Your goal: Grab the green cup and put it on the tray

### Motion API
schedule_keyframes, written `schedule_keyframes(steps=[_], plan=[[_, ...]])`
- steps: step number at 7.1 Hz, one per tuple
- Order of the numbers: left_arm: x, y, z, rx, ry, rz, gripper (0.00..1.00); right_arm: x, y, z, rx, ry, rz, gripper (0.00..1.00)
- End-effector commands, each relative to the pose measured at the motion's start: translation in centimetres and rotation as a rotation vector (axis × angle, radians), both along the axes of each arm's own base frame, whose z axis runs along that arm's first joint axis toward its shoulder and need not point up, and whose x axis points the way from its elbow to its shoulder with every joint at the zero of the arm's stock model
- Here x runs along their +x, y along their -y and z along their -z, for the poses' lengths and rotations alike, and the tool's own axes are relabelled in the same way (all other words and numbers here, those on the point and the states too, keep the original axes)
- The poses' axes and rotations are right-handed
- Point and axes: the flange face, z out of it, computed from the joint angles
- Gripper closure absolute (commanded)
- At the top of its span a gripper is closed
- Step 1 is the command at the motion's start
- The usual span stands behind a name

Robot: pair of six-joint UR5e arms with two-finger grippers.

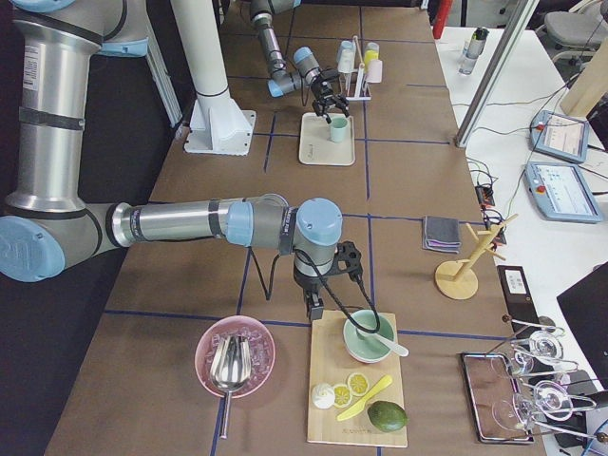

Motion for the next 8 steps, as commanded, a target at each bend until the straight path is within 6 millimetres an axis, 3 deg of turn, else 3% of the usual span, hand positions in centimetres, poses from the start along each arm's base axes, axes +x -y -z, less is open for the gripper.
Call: schedule_keyframes(steps=[1,2,4,5,6,8], plan=[[-4.6,2.1,2.2,0.026,-0.052,0.049,0.01,-0.1,0.1,-0.1,-0.004,0.009,0.0,0.0],[-6.9,3.1,2.7,0.025,-0.04,0.069,0.01,-0.3,0.1,-0.2,-0.004,0.038,-0.001,0.0],[-13.8,5.6,8.7,-0.027,0.138,0.001,0.01,-0.4,0.8,0.9,0.029,0.046,-0.032,0.0],[-16.6,6.5,10.5,-0.08,0.24,-0.025,0.01,-0.5,1.0,1.0,0.04,0.046,-0.036,0.0],[-17.5,6.6,10.9,-0.063,0.35,-0.038,0.0,-0.5,1.0,1.2,0.044,0.048,-0.036,0.0],[-18.5,7.6,9.8,-0.042,0.61,-0.065,0.0,-0.4,1.0,1.4,0.049,0.049,-0.039,0.0]])
